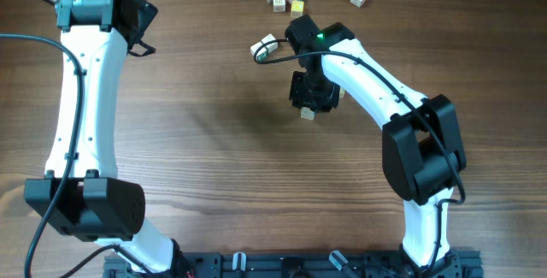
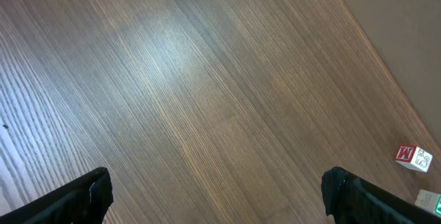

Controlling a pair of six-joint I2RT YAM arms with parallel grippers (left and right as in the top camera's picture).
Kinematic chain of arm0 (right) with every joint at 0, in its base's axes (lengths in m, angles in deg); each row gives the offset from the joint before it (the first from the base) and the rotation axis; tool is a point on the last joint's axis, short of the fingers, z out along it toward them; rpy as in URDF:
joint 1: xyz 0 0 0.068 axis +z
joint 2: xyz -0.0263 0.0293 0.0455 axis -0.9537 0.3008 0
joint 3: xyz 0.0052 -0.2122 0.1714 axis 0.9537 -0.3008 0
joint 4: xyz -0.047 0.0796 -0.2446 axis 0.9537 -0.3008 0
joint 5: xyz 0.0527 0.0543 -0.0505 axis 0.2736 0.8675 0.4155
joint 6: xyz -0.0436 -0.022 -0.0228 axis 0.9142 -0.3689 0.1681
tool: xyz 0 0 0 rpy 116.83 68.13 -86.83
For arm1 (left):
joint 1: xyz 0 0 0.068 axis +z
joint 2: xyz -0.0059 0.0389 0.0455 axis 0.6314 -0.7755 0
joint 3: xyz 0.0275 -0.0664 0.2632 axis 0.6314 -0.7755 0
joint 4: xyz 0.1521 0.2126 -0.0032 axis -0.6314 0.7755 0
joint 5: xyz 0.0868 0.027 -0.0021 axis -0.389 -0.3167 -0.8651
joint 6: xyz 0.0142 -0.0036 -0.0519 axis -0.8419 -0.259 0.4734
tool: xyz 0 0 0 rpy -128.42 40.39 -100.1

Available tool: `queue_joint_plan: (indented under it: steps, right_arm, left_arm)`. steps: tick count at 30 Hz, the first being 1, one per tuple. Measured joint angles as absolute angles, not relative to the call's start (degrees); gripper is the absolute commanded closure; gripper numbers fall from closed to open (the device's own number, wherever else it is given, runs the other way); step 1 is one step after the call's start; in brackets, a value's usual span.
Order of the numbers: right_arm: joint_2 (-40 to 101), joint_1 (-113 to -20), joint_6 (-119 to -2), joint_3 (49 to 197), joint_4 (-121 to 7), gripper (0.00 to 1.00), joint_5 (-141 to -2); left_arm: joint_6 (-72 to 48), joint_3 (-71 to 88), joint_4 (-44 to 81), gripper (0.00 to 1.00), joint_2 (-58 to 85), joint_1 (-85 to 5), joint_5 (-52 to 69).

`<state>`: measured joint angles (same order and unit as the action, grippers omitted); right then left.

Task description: Form a tower

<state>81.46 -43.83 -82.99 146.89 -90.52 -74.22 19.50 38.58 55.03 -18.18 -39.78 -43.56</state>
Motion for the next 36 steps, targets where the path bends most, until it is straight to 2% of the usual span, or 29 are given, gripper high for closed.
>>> queue_joint_plan:
  steps: [36]
  right_arm:
    - [81.44, -43.94, -83.01, 146.89, -90.72, 0.66, -74.2]
  left_arm:
    - [19.5, 38.58, 55.05, 0.0, -18.18, -39.78, -43.56]
